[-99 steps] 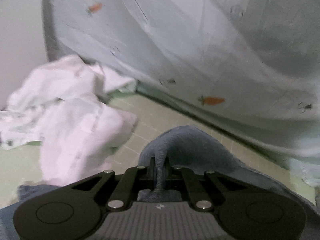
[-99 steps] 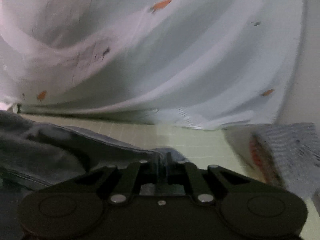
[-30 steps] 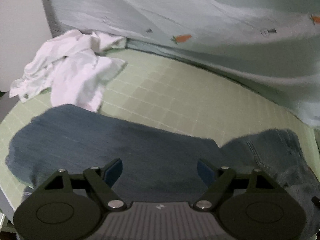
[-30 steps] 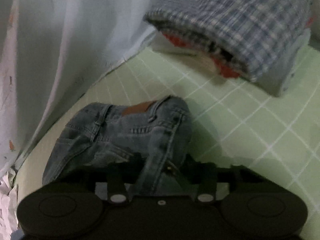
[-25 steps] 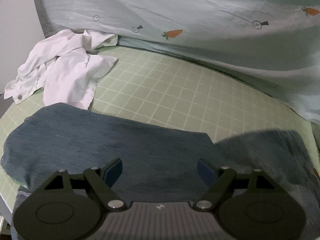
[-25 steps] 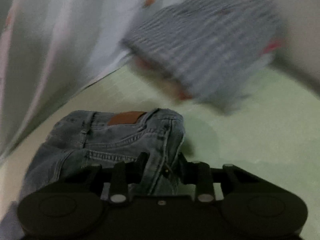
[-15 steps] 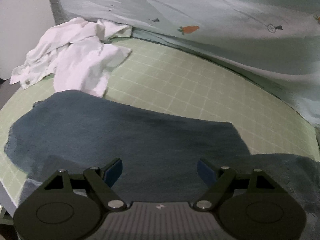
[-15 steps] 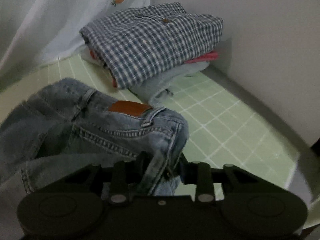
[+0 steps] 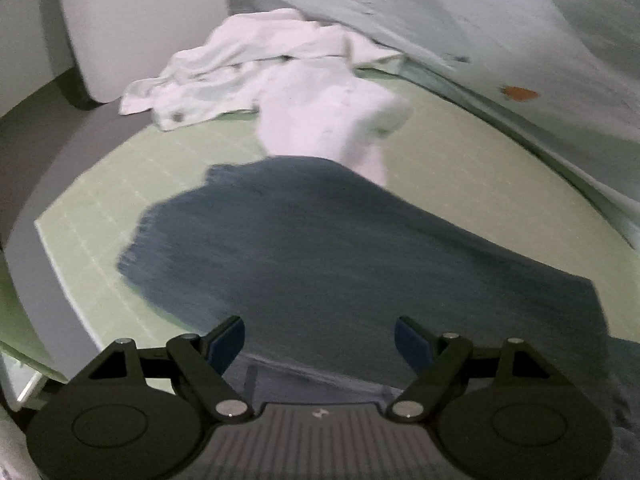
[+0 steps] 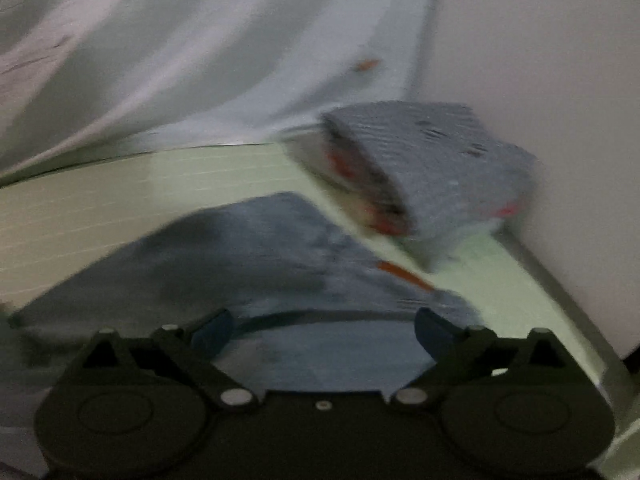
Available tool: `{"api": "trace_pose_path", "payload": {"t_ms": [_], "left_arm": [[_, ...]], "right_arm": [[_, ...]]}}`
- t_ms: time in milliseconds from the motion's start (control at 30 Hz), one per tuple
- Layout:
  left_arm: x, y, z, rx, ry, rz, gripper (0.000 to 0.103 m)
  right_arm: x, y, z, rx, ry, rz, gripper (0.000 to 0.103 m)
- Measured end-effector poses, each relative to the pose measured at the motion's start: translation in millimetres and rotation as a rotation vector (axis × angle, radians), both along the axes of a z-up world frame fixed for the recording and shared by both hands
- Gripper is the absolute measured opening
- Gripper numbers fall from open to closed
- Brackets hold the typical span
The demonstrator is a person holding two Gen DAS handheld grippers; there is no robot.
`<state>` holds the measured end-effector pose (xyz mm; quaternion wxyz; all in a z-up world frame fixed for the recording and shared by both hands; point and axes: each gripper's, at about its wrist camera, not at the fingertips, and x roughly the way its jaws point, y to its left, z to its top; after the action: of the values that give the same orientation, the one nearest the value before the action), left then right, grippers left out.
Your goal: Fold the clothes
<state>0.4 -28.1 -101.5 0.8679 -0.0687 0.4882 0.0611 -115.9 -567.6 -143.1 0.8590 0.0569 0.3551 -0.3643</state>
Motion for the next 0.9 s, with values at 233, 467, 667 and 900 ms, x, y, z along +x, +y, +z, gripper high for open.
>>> {"api": "trace_pose_path", "payload": {"t_ms": [233, 467, 667, 900], "left_arm": [[35.7, 68.6, -9.9, 0.030, 0.007, 0.017, 0.083], [89.1, 107.2, -35.6, 0.030, 0.046, -0.015, 0.083], [125.2, 109.3, -66.9, 0.009, 0.119, -0.081, 0.087], [147.3, 100.0, -88.8, 0.009, 0.145, -0.095, 0.091]], "right_arm": [[66.1, 69.2, -7.9, 0.098, -0.027, 0.091, 0.099], [140.1, 90.3, -28.8, 0.293, -0.098, 0.092, 0.099], [193.6, 93.3, -52.6, 0.366, -0.057, 0.031, 0.098], [213.0, 85.8, -72.6, 0.357, 0.022, -0.107, 0.077]]}}
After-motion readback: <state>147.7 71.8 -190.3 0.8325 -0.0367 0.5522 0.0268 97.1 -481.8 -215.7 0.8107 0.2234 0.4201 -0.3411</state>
